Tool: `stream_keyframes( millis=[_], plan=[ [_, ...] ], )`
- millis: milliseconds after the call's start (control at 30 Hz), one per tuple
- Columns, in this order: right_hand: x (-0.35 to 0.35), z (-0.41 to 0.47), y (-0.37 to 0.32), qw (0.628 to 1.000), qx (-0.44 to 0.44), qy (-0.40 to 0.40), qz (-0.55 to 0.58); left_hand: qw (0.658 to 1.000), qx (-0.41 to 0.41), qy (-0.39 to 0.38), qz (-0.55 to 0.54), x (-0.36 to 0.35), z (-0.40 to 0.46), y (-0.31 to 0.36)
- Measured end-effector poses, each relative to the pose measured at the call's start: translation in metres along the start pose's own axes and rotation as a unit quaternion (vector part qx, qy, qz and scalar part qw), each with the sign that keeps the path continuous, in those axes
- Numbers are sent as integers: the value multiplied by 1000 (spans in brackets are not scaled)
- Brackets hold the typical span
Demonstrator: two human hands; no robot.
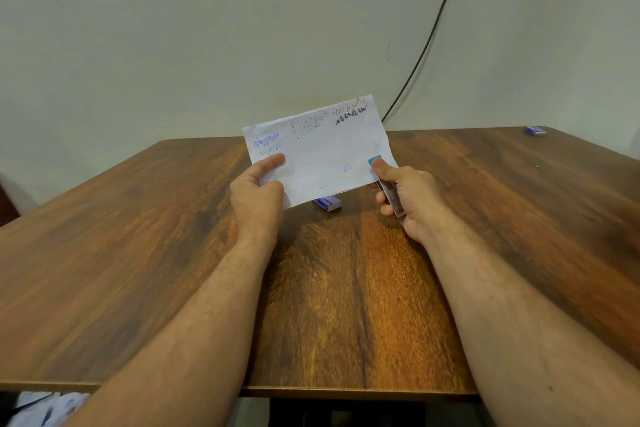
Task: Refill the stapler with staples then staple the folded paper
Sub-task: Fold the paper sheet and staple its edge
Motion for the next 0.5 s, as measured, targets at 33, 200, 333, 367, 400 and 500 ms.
stream_keyframes(
  millis=[33,200,333,367,400,500],
  plan=[
    [0,0,0,1000,0,1,-3,1000,0,-3,3,-1,0,0],
    [0,1,-1,1000,8,7,-14,1000,1,-4,2,-1,0,0],
    [1,3,1,1000,4,3,-27,1000,2,-1,2,-1,0,-1],
    [2,3,1,1000,2,3,-31,1000,3,-2,4,-1,0,-1],
    [2,3,1,999,0,4,-35,1000,2,-2,5,-2,-1,0],
    [4,0,1,999,-4,12,-46,1000,4,-5,5,-2,-1,1]
  ],
)
Point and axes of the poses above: each hand's wrist, its own z-axis towards the middle knuckle, its own x-axis out of the back of the hand, y = z × x, the point moved 9 cm from there along z, towards the middle knuckle, and after that the axes turned 8 degrees about -z, right-handed, at the moved point
